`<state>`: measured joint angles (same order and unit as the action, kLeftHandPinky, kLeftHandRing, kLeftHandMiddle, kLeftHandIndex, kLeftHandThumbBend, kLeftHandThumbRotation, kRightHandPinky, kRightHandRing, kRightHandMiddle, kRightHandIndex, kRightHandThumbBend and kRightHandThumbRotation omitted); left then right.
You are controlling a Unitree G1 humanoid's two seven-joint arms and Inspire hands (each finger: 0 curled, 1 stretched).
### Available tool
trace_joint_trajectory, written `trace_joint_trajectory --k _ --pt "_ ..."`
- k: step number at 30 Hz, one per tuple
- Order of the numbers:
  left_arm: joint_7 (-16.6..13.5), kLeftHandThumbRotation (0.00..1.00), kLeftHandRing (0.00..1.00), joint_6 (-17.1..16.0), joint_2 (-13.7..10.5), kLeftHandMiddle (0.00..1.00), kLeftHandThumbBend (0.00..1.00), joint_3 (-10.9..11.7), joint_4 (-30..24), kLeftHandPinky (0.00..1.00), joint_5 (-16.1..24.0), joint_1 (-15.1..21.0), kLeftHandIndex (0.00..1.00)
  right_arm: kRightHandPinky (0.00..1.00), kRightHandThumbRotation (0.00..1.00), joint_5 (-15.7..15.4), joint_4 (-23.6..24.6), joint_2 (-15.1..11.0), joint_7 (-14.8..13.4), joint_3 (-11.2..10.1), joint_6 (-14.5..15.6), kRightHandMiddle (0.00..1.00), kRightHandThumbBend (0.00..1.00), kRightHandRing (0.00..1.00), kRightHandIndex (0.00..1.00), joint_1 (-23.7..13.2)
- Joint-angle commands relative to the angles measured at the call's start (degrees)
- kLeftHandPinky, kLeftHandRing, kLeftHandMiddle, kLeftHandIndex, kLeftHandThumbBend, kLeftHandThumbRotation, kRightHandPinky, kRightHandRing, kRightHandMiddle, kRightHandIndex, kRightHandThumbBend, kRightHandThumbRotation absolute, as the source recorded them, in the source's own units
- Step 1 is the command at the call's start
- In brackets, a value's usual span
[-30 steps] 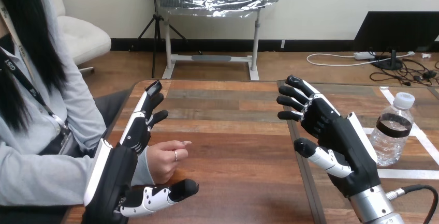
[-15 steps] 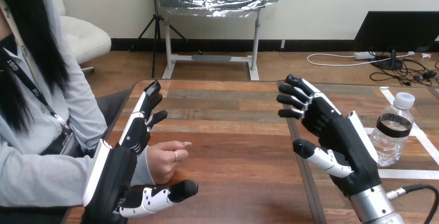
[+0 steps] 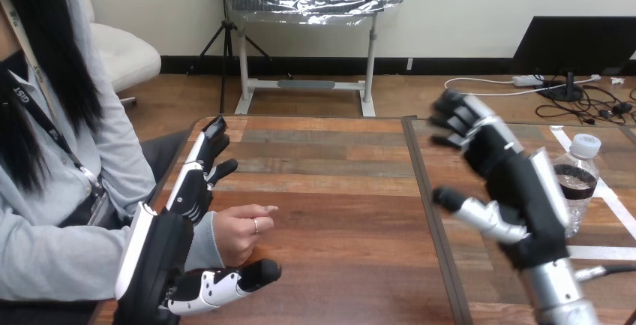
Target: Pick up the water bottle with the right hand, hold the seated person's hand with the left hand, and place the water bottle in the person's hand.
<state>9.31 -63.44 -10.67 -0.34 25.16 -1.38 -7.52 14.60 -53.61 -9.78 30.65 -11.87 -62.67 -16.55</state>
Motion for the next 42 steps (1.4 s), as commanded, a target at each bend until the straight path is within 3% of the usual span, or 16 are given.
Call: trace_joint_trajectory --k 1,22,42 --pt "0.4 0.58 0.97 -1.2 -0.9 0.99 1.00 0.9 0.7 0.88 -0.4 4.2 0.97 0.80 0.46 0.6 -0.7 -2.9 -2.1 -2.3 -1.8 0.86 1.00 0.86 0.88 -8.1" --pt "1.9 0.58 0.96 -1.6 -0.8 0.98 1.00 1.2 1.6 0.87 -1.7 4.7 0.97 0.79 0.47 -3.5 -6.2 -9.7 -10.9 -5.5 -3.8 0.84 1.00 0.84 0.86 -15.2" --pt "1.9 0.59 0.94 -2.4 -0.6 0.98 1.00 2.0 2.6 0.85 -1.5 5.0 0.96 0.76 0.52 -11.2 -10.9 -15.6 -22.6 -5.2 -0.5 0.83 1.00 0.84 0.87 -18.6"
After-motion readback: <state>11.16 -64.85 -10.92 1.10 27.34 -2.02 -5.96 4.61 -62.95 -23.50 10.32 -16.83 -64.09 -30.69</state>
